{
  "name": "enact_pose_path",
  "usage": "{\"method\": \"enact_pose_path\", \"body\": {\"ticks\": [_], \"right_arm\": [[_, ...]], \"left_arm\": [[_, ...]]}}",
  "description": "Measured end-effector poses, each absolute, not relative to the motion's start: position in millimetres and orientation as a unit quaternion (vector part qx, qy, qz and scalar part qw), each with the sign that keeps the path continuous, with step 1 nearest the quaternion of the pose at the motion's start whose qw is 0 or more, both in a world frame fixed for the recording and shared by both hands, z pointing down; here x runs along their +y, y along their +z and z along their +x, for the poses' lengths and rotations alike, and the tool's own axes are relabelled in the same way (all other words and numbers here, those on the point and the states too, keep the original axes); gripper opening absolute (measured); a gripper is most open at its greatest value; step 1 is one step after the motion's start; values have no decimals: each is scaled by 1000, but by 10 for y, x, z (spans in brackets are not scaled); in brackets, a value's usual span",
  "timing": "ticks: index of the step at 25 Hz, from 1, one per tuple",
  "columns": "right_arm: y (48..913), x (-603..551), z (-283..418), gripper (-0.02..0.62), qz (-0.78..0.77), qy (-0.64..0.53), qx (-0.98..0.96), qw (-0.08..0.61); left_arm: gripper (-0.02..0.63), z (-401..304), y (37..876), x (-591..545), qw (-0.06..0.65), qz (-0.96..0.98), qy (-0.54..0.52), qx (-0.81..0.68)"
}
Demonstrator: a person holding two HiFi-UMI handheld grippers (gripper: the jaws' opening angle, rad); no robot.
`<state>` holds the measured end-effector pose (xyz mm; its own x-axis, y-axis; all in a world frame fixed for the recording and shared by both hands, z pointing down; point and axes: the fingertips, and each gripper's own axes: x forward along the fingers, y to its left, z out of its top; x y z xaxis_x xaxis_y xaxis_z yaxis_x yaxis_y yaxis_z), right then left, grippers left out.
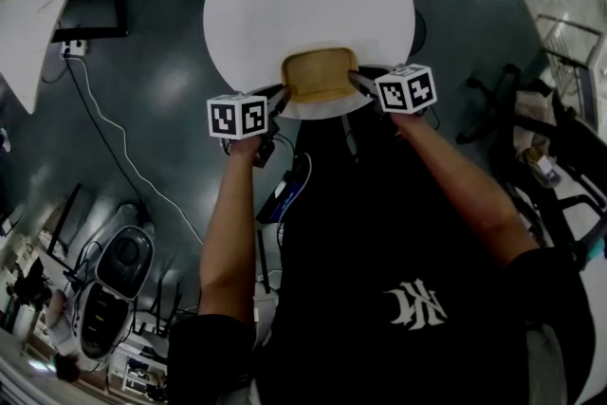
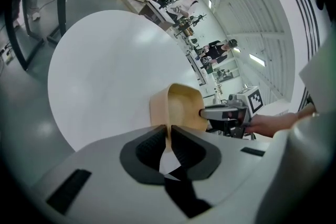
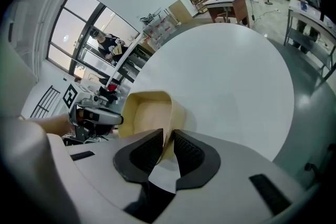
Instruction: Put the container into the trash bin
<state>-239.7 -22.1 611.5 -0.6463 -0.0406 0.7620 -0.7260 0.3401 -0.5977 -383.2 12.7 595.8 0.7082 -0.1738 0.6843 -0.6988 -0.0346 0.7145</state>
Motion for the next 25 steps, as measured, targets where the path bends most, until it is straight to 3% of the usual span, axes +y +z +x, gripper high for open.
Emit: {"method": "enact_pose_path", "body": {"ticks": [16, 25], "right_arm": [[5780, -219, -2387, 67, 279, 511, -755, 302], [5451, -269, -1978, 67, 333, 493, -759, 264]], "left_arm": [[26, -3849, 5628, 85, 589, 711, 224, -310], [26, -3460, 5258, -145, 546, 756, 242, -268]]}}
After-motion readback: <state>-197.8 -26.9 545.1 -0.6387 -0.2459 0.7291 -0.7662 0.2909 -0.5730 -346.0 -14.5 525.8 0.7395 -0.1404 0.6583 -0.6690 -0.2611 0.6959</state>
